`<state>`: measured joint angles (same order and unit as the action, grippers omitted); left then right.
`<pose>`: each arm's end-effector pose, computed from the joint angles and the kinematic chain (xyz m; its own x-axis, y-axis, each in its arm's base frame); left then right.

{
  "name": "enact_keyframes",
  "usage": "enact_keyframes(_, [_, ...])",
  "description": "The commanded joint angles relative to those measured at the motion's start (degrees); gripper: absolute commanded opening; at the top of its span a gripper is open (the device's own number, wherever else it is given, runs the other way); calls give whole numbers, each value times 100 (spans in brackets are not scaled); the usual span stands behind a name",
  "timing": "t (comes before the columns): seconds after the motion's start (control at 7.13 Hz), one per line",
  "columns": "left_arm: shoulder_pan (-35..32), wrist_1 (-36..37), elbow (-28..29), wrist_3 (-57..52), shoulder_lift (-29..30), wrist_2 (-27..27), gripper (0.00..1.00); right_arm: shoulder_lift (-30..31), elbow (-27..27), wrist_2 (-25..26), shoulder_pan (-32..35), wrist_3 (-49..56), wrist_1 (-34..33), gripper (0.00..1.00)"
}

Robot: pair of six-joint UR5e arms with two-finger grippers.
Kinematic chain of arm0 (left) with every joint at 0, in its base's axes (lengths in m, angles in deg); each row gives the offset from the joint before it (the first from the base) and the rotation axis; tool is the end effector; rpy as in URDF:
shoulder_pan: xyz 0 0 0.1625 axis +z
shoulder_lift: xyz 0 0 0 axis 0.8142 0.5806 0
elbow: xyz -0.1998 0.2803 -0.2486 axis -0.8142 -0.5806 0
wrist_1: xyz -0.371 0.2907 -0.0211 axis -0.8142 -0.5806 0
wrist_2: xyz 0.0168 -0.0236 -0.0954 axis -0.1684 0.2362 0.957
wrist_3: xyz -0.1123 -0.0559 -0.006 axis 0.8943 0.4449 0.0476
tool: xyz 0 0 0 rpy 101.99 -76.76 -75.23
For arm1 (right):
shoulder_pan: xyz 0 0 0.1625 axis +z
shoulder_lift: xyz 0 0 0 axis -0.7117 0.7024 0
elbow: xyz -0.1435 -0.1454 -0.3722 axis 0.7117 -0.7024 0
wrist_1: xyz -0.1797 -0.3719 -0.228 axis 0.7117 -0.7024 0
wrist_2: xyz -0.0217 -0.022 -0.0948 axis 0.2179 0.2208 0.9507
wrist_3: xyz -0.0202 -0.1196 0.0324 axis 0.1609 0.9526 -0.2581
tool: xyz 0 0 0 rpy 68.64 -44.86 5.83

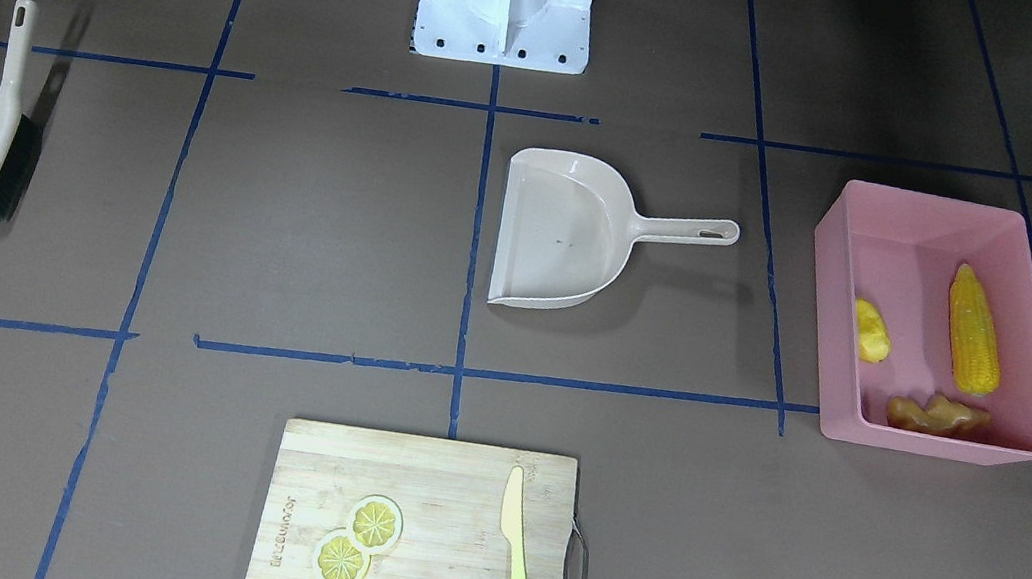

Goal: Sweep and dump trash into bin

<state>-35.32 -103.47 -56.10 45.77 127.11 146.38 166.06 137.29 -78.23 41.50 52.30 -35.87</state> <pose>-0.0398 -0.5616 0.6689 0.6599 0.2521 -0.7078 -0.1752 0.9677 0.1814 0.0205 -0.4559 0.6373 0.7088 -0.0434 0.7040 -0.0059 0.9977 0.0675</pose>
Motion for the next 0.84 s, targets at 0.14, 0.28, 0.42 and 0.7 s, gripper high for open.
enact_keyframes(0.14, [0, -19, -30, -23, -22, -27, 100, -6, -23, 8, -21, -6, -9, 100])
enact_keyframes(0.28, [0, -19, -21, -23, 4, -36, 100, -6, -23, 8, -21, -6, -9, 100])
enact_keyframes(0.42, [0, -19, -13, -23, 13, -45, 100, 3, -23, 8, -21, -6, -9, 100])
enact_keyframes(0.7, [0, -19, -4, -23, 21, -54, 100, 3, -31, 8, -21, -6, -9, 100])
